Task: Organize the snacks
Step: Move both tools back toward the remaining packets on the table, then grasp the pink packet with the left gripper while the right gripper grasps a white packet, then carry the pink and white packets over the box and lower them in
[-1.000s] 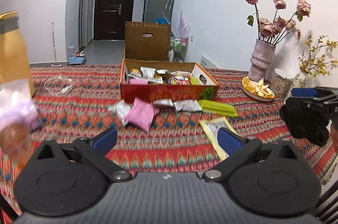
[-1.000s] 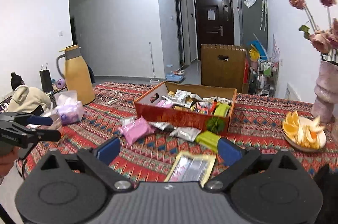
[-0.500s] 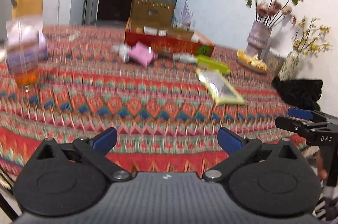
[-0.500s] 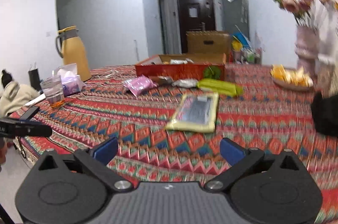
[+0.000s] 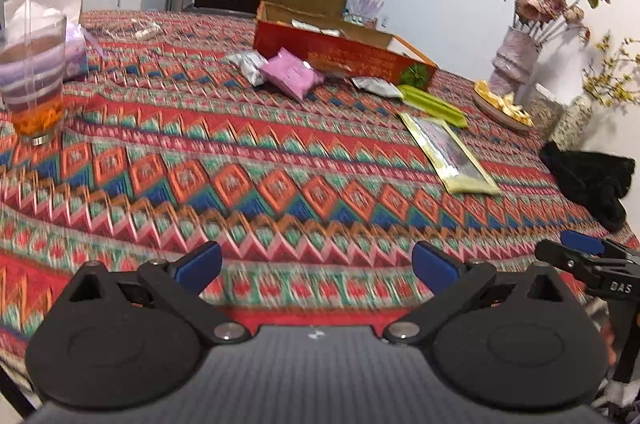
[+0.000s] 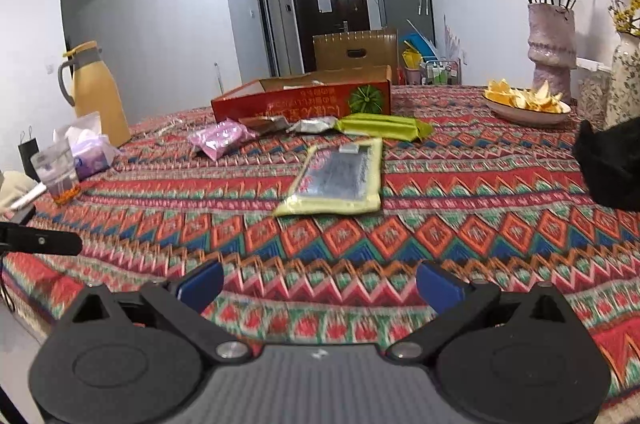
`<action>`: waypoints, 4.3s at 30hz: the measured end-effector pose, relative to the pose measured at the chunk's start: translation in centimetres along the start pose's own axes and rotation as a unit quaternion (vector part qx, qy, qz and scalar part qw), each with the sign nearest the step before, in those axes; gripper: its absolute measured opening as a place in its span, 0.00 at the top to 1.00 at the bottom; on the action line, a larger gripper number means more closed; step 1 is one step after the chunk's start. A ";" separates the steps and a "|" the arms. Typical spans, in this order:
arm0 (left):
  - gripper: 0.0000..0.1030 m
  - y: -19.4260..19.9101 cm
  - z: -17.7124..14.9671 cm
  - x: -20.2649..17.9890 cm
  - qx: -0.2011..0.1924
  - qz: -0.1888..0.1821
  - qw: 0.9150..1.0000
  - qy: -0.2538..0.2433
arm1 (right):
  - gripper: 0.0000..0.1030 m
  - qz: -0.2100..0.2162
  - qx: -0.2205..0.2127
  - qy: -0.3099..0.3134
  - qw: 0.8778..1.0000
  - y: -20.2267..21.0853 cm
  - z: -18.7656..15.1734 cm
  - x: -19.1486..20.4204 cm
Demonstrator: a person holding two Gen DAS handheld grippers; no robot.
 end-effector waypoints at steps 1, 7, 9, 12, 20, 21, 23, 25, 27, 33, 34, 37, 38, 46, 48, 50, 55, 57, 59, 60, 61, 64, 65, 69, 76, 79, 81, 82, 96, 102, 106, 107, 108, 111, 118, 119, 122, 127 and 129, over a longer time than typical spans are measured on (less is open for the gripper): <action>0.00 -0.1 0.7 0.2 -0.005 0.009 1.000 0.003 | 0.00 0.001 0.000 0.000 1.000 -0.4 0.6 0.1; 0.00 -1.6 6.5 0.4 -0.036 0.022 0.999 -0.031 | 0.00 0.002 0.000 0.009 1.000 -3.0 5.0 0.7; 0.01 -2.8 8.6 0.2 -0.054 0.032 0.996 -0.056 | 0.00 0.000 -0.001 0.009 1.000 -4.0 6.5 0.8; 0.11 -5.4 11.9 -0.5 -0.064 0.044 0.991 -0.106 | 0.01 -0.006 -0.001 0.007 1.000 -5.4 8.7 0.9; 0.12 -14.5 19.4 -2.3 -0.070 0.120 0.969 -0.202 | 0.02 -0.009 -0.008 0.015 1.000 -8.4 14.2 1.0; 0.12 -15.4 19.8 -2.2 -0.069 0.120 0.968 -0.209 | 0.02 -0.011 -0.009 0.017 1.000 -8.7 14.6 1.1; 0.12 -17.2 20.3 -1.8 -0.051 0.112 0.970 -0.209 | 0.02 -0.011 -0.006 0.021 1.000 -9.4 15.5 1.2; 0.22 -18.4 20.5 -1.2 -0.032 0.109 0.973 -0.202 | 0.02 -0.011 0.002 0.029 1.000 -10.4 16.4 1.5; 0.39 -18.7 20.4 -0.7 -0.027 0.109 0.974 -0.198 | 0.02 -0.007 0.007 0.040 0.999 -11.2 17.5 1.9; 0.39 -14.0 20.1 1.5 -0.059 0.091 0.984 -0.143 | 0.02 0.011 0.022 0.078 0.997 -15.2 21.8 4.6; 0.39 -12.8 19.9 2.4 -0.066 0.077 0.988 -0.118 | 0.02 0.019 0.029 0.080 0.996 -16.2 22.7 5.2; 0.39 -11.2 19.2 4.8 -0.070 0.054 0.995 -0.055 | 0.02 0.048 0.066 0.069 0.994 -20.6 25.3 6.6; 0.39 -11.1 19.3 5.3 -0.068 0.059 0.995 -0.042 | 0.03 0.051 0.083 0.061 0.993 -22.1 25.9 6.9; 0.39 -11.2 19.2 7.8 -0.073 0.088 0.993 0.009 | 0.30 -0.013 0.117 0.073 0.990 -29.2 26.3 9.4; 0.39 -11.0 19.2 7.7 -0.076 0.089 0.993 0.008 | 0.34 -0.018 0.112 0.077 0.991 -29.0 25.9 9.3; 0.39 -11.0 19.1 7.6 -0.074 0.086 0.993 0.006 | 0.47 -0.018 0.106 0.082 0.991 -28.4 25.3 9.3; 0.39 -11.3 18.9 7.1 -0.071 0.087 0.994 -0.002 | 0.58 -0.030 0.106 0.129 0.986 -25.3 22.8 10.1; 0.39 -11.5 18.8 6.6 -0.071 0.096 0.993 -0.013 | 0.58 -0.026 0.105 0.130 0.986 -23.7 21.4 10.0; 0.39 -11.3 18.5 5.8 -0.066 0.112 0.991 -0.017 | 0.58 -0.021 0.101 0.127 0.987 -21.3 19.4 9.5; 0.39 -10.8 18.2 5.3 -0.067 0.106 0.992 -0.021 | 0.58 -0.020 0.096 0.126 0.987 -20.0 18.4 9.3; 0.39 -10.2 17.8 4.8 -0.068 0.094 0.993 -0.025 | 0.58 -0.020 0.089 0.125 0.988 -18.6 17.4 9.0; 0.39 -8.2 15.6 2.7 -0.063 0.054 0.996 -0.034 | 0.58 -0.019 0.070 0.122 0.990 -14.4 14.1 7.9; 0.39 -7.5 14.7 1.9 -0.062 0.043 0.996 -0.037 | 0.58 -0.020 0.068 0.119 0.990 -13.4 13.1 7.5; 0.39 -5.7 10.6 -0.9 -0.049 0.011 0.999 -0.013 | 0.58 -0.044 0.066 0.097 0.992 -9.4 8.7 6.1; 0.39 -4.8 5.6 -3.6 -0.007 0.015 1.000 0.000 | 0.58 -0.039 0.064 0.055 0.996 -5.6 4.8 3.5; 0.39 -4.9 5.4 -4.0 -0.002 0.028 1.000 -0.001 | 0.58 -0.035 0.062 0.054 0.996 -5.5 4.8 2.9; 0.39 -4.9 5.7 -4.4 -0.005 0.031 1.000 -0.001 | 0.58 -0.028 0.059 0.054 0.996 -5.6 5.0 2.6; 0.39 -4.8 5.9 -4.6 -0.007 0.032 0.999 -0.003 | 0.58 -0.025 0.057 0.056 0.996 -5.7 5.2 2.5; 0.39 -4.8 22.1 -3.1 -0.093 0.002 0.994 -0.054 | 0.58 0.013 -0.014 0.126 0.992 -8.0 17.6 2.1; 0.39 -8.3 31.4 -1.3 -0.135 0.028 0.989 -0.055 | 0.58 0.045 -0.038 0.163 0.985 -13.0 27.1 3.0; 0.39 -12.5 35.8 -0.2 -0.110 0.002 0.992 -0.055 | 0.58 0.080 -0.009 0.140 0.987 -19.0 32.5 3.4; 0.39 -13.5 36.4 0.1 -0.106 0.006 0.993 -0.053 | 0.58 0.090 0.005 0.130 0.987 -20.6 33.5 3.5; 0.39 -14.6 36.9 0.5 -0.103 0.014 0.993 -0.047 | 0.58 0.099 0.017 0.124 0.987 -22.3 34.5 3.7; 0.39 -17.3 37.7 1.6 -0.093 0.018 0.995 -0.032 | 0.58 0.109 0.058 0.111 0.986 -27.0 36.3 4.4; 0.39 -21.6 37.7 3.1 -0.034 0.023 0.999 -0.026 | 0.57 0.110 0.132 0.098 0.980 -34.0 35.8 5.5; 0.39 -21.7 37.7 3.2 -0.029 0.017 0.999 -0.023 | 0.56 0.112 0.133 0.100 0.980 -34.1 35.6 5.6; 0.37 -21.9 37.4 3.3 -0.024 0.018 0.999 -0.031 | 0.39 0.110 0.131 0.095 0.981 -33.7 35.3 5.3; 0.30 -20.3 37.3 2.9 -0.036 0.007 0.998 -0.041 | 0.27 0.116 0.123 0.079 0.982 -30.7 35.3 3.3; 0.28 -19.0 37.0 2.8 -0.051 0.013 0.998 -0.042 | 0.27 0.106 0.115 0.074 0.985 -29.2 35.3 2.2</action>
Point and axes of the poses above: each gripper's, at about its wrist camera, not at the fingertips, and y roughly against the way its jaws point, x to its left, z to its top, the point moved 2 cm from there along -y, roughly the way its jaws point, and after that the axes turned 15 degrees about x, right-handed, at the moved point
